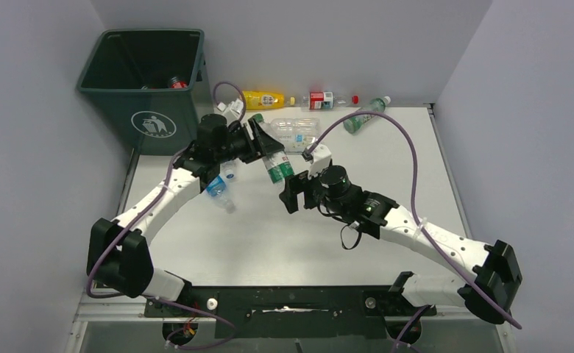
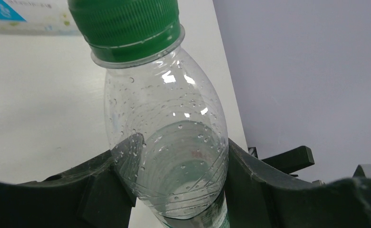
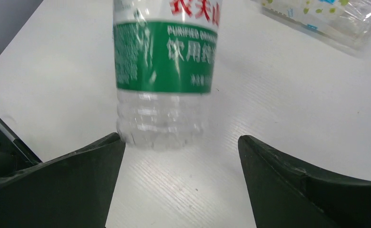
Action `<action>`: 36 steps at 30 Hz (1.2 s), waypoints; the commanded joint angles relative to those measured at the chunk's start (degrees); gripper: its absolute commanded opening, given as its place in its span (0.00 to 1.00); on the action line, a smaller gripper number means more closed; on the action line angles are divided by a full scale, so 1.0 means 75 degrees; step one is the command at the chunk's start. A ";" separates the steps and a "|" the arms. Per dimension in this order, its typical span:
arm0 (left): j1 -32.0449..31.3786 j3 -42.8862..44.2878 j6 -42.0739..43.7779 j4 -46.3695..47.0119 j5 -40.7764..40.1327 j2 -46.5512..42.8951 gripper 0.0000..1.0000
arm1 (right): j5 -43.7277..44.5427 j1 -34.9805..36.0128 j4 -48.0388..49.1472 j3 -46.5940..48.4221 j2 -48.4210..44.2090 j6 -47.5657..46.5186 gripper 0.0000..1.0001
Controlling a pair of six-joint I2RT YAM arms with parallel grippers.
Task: Put the plastic bottles in the bin
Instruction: Place the plastic bottle in the trash bin.
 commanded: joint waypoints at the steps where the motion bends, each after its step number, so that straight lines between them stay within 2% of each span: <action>1: 0.0587 0.1115 0.0619 -0.0381 0.0206 -0.0019 0.48 | 0.0516 0.0027 -0.0212 0.0236 -0.0726 0.0084 0.94; 10: 0.1995 0.3450 0.1253 -0.1311 0.0782 0.0467 0.48 | 0.0673 0.0028 -0.0636 0.0114 -0.1240 0.0290 0.97; 17: 0.3697 0.5031 0.0866 -0.0910 0.1481 0.1060 0.49 | 0.0560 0.0046 -0.0627 -0.0207 -0.1250 0.0546 0.98; 24: 0.5109 0.6657 0.0305 -0.0163 0.1712 0.2104 0.49 | 0.0487 0.0088 -0.0718 -0.0341 -0.1106 0.0703 0.98; 30: 0.5524 0.7825 0.0242 0.0034 0.1552 0.3065 0.50 | 0.0398 0.0142 -0.0725 -0.0431 -0.0981 0.0838 0.98; 36: 0.5532 0.8759 0.1126 -0.0937 0.0732 0.3876 0.58 | 0.0382 0.0177 -0.0759 -0.0470 -0.0924 0.0908 0.98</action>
